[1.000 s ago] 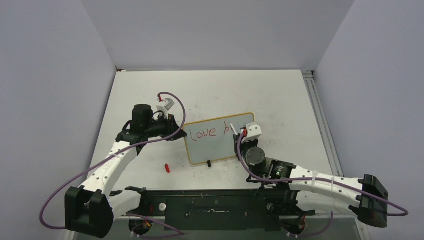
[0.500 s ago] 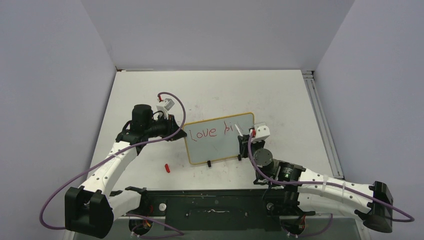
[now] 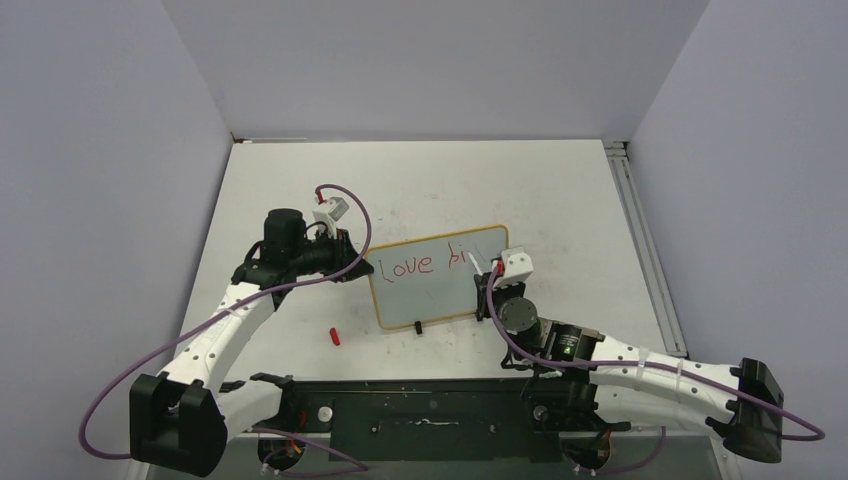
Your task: Write a sentence on the whiteboard
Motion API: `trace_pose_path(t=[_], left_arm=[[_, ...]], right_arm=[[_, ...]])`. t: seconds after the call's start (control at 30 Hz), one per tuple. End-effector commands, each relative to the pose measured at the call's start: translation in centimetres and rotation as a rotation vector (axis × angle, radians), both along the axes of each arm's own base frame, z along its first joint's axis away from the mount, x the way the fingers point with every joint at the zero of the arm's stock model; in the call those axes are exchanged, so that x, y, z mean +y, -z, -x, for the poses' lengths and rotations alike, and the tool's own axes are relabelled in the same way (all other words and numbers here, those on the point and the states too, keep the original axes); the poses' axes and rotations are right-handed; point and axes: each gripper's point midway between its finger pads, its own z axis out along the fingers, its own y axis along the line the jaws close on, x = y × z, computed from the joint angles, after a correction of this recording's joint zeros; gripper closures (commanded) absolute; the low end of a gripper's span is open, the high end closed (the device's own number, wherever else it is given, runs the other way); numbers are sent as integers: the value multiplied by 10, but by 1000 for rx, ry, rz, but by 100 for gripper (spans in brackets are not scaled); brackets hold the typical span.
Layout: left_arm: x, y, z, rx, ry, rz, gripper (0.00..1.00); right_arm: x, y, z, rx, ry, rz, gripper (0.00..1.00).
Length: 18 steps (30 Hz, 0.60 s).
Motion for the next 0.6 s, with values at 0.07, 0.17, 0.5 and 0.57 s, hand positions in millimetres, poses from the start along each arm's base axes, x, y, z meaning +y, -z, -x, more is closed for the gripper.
trace_pose_path(t=[0.07, 0.17, 0.5, 0.57], left_arm=[[0, -14, -4, -48, -5, 5, 90], [0, -14, -5, -49, -6, 5, 90], [0, -15, -4, -50, -2, 7, 90], [0, -15, -4, -51, -2, 8, 90]], right_arm=[[2, -4, -6, -17, 14, -27, 95], [2, -2, -7, -16, 15, -20, 95], [0, 8, -6, 11, 21, -18, 95], [-2, 13, -4, 24, 22, -19, 95]])
